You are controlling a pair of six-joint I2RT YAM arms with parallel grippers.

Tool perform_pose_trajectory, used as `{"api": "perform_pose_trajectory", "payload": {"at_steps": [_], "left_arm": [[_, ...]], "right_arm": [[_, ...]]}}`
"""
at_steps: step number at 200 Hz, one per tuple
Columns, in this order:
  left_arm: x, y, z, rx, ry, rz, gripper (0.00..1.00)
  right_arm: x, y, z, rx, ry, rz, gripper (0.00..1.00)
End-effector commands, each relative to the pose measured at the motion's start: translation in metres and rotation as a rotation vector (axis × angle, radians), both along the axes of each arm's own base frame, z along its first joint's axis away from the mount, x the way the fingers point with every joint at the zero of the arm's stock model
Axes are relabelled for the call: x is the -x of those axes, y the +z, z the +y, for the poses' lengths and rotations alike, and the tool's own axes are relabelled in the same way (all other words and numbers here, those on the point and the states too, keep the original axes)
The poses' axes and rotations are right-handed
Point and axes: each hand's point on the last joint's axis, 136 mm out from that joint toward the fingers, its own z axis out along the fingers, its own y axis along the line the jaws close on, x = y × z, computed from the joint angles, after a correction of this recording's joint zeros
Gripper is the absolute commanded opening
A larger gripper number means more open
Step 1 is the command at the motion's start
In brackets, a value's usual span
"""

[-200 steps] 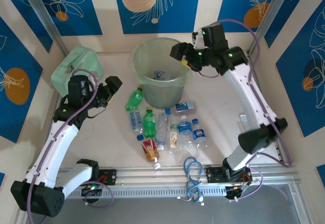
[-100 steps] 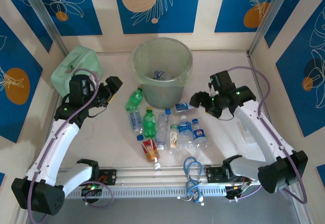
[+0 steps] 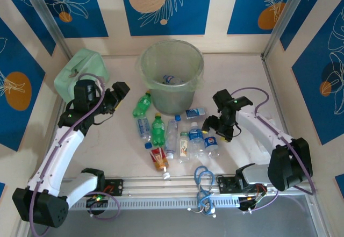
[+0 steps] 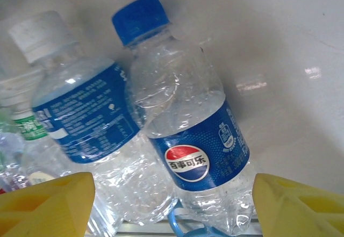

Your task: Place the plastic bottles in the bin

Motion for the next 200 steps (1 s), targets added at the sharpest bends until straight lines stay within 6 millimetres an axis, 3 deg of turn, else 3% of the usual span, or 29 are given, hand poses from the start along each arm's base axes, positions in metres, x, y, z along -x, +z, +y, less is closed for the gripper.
{"api": "perform_pose_trajectory", "payload": {"at_steps": [1,96,171,200], "left_arm": [[0.003,-0.008,0.006,-0.019,0.014,0.016,0.85],[0.006,-0.015,0.006,-0.018,0.015,0.031,0.85],[0.007,-0.018,0.006,-0.018,0.015,0.034,0.85],[0.006,-0.018,0.006,-0.016,0.017,0.035,0.85]], "right_arm": [[0.004,-0.004,0.001,-0.003,-0.013,0.017,0.78],[0.013,-0.034,-0.006,0.081,-0.016,0.143,0.77],[0.005,-0.051,-0.005,0.160,0.009,0.203,0.76],[0.001,-0.057,-0.009,0.189,0.004,0.209,0.71]]}}
